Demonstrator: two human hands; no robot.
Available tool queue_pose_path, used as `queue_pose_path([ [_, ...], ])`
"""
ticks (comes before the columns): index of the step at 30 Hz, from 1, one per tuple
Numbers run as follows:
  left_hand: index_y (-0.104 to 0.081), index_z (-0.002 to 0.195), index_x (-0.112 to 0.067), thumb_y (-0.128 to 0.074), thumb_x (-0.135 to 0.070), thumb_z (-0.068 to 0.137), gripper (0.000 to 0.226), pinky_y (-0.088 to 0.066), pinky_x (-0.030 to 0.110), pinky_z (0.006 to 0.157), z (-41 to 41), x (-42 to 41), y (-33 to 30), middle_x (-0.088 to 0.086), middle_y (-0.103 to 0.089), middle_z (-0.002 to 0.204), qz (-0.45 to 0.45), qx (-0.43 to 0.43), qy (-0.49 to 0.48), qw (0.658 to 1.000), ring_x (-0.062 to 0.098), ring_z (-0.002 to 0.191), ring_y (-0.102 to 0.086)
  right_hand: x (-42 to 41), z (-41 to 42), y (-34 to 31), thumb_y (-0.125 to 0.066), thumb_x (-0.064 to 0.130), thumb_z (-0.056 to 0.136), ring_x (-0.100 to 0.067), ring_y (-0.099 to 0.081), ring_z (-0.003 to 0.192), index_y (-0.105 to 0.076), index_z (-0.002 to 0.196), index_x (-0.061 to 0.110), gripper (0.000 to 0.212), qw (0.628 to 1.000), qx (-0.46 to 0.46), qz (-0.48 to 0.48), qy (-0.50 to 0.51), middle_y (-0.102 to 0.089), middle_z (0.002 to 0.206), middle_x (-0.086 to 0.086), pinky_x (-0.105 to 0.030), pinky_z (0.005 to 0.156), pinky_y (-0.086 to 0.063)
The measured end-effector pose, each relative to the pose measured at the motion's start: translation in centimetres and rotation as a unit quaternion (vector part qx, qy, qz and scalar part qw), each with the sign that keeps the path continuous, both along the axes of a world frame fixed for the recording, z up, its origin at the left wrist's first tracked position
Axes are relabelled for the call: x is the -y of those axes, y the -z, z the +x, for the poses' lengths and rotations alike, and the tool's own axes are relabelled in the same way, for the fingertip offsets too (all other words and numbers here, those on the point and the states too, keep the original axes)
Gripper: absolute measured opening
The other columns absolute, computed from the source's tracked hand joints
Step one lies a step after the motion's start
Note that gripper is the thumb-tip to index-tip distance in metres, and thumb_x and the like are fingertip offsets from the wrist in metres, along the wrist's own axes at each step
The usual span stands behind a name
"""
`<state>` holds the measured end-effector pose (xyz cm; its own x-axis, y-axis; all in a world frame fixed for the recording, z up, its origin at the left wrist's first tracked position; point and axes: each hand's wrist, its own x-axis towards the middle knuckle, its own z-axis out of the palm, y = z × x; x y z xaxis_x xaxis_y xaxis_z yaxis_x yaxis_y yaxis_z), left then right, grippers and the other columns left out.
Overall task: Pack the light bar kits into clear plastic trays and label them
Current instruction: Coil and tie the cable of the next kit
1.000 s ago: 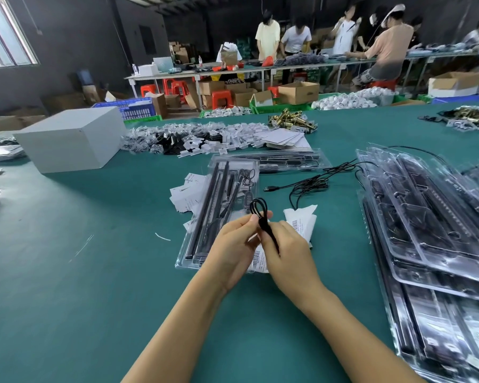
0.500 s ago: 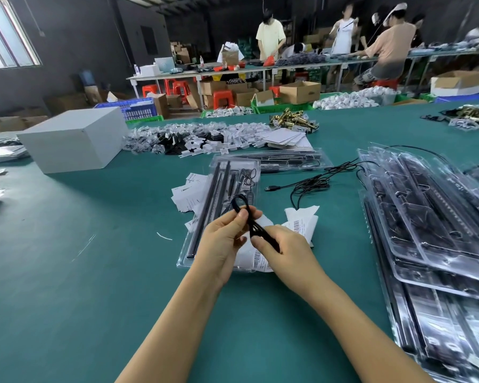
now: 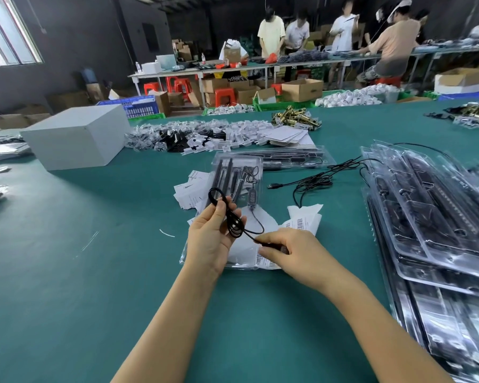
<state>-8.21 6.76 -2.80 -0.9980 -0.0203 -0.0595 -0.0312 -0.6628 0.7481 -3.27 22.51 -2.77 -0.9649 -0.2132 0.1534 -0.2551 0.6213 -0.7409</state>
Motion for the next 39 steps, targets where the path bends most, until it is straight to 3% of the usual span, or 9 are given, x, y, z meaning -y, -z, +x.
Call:
queue_pose_path([
  [2, -0.065, 0.093, -0.002, -0.052, -0.01, 0.096, 0.015, -0.056, 0.026, 0.06, 0.2, -0.2, -0.1, 0.005, -0.065, 0.074, -0.017, 0.001, -0.004, 1.0, 0.013, 0.064, -0.062, -0.3, 0.2, -0.5, -0.059, 0.022, 0.094, 0.018, -0.048, 0.07, -0.063, 0.125, 0.023, 0.031, 0.999, 0.009, 0.029, -0.021, -0.053, 0.086, 0.021, -0.002, 0.067, -0.036],
  [6, -0.066, 0.091, -0.003, -0.053, -0.011, 0.096, 0.016, -0.052, 0.022, 0.055, 0.5, -0.4, -0.1, 0.002, -0.064, 0.068, -0.088, -0.022, 0.011, 0.996, 0.01, 0.058, -0.058, -1.5, 0.5, -1.6, -0.066, 0.019, 0.089, 0.002, -0.061, 0.085, -0.07, 0.11, 0.026, 0.023, 0.999, 0.029, -0.009, -0.027, -0.068, 0.097, 0.015, -0.011, 0.075, -0.046],
  [9, -0.069, 0.085, -0.007, -0.055, -0.012, 0.096, 0.019, -0.05, 0.02, 0.052, 0.8, -0.6, 0.1, 0.0, -0.063, 0.067, -0.172, -0.047, 0.019, 0.984, 0.009, 0.058, -0.058, -2.0, 0.7, -2.3, -0.074, 0.013, 0.081, 0.001, -0.059, 0.063, -0.069, 0.087, 0.022, 0.012, 0.996, 0.035, -0.076, -0.022, -0.067, 0.071, 0.016, -0.011, 0.06, -0.043],
  [11, -0.068, 0.087, -0.007, -0.055, -0.013, 0.096, 0.017, -0.048, 0.019, 0.05, 0.9, -0.8, 0.3, -0.001, -0.063, 0.067, -0.211, -0.055, 0.027, 0.976, 0.008, 0.059, -0.059, -2.0, 0.8, -2.4, -0.077, 0.006, 0.077, -0.006, -0.06, 0.057, -0.07, 0.081, 0.015, 0.012, 0.99, 0.041, -0.133, -0.024, -0.064, 0.07, 0.004, -0.013, 0.058, -0.046],
  [13, -0.068, 0.088, -0.008, -0.055, -0.014, 0.096, 0.016, -0.045, 0.018, 0.048, 1.1, -1.1, 0.4, -0.002, -0.063, 0.069, -0.241, -0.06, 0.035, 0.968, 0.007, 0.059, -0.059, -1.7, 0.8, -2.4, -0.078, 0.003, 0.075, -0.013, -0.064, 0.059, -0.071, 0.081, 0.01, 0.012, 0.985, 0.049, -0.166, -0.027, -0.063, 0.079, -0.01, -0.017, 0.059, -0.05],
  [16, -0.069, 0.085, -0.009, -0.056, -0.013, 0.096, 0.017, -0.041, 0.018, 0.045, 1.4, -1.5, 0.5, 0.001, -0.062, 0.073, -0.273, -0.073, 0.042, 0.958, 0.007, 0.058, -0.055, -1.1, 0.6, -2.0, -0.078, 0.001, 0.075, -0.015, -0.065, 0.059, -0.069, 0.083, 0.007, 0.014, 0.969, 0.065, -0.24, -0.007, -0.067, 0.069, -0.005, -0.021, 0.06, -0.053],
  [25, -0.078, 0.079, -0.019, -0.061, -0.014, 0.093, 0.022, -0.04, 0.014, 0.046, 2.4, -2.3, 0.1, -0.002, -0.067, 0.069, -0.285, -0.066, 0.077, 0.953, 0.004, 0.056, -0.053, -0.9, -0.3, -0.4, -0.07, -0.007, 0.078, -0.021, -0.066, 0.067, -0.063, 0.094, -0.001, 0.019, 0.877, 0.112, -0.467, 0.031, -0.064, 0.076, -0.005, -0.027, 0.069, -0.058],
  [34, -0.062, 0.08, -0.006, -0.065, -0.011, 0.09, 0.012, -0.038, 0.016, 0.046, 2.5, -2.6, 0.2, -0.002, -0.061, 0.054, -0.305, -0.034, 0.059, 0.95, 0.005, 0.043, -0.046, -0.3, -0.6, 0.2, -0.069, -0.007, 0.078, -0.022, -0.067, 0.059, -0.053, 0.084, -0.001, 0.019, 0.861, 0.089, -0.492, 0.089, -0.057, 0.083, -0.011, -0.023, 0.061, -0.056],
  [39, -0.072, 0.085, -0.01, -0.058, -0.002, 0.092, 0.018, -0.045, 0.021, 0.064, 2.7, -2.5, -0.2, 0.005, -0.067, 0.072, -0.335, -0.056, 0.102, 0.935, 0.006, 0.058, -0.053, -0.4, -0.8, 0.4, -0.07, -0.005, 0.079, -0.017, -0.067, 0.06, -0.05, 0.097, 0.001, 0.028, 0.833, 0.089, -0.531, 0.131, -0.058, 0.089, -0.017, -0.023, 0.06, -0.056],
])
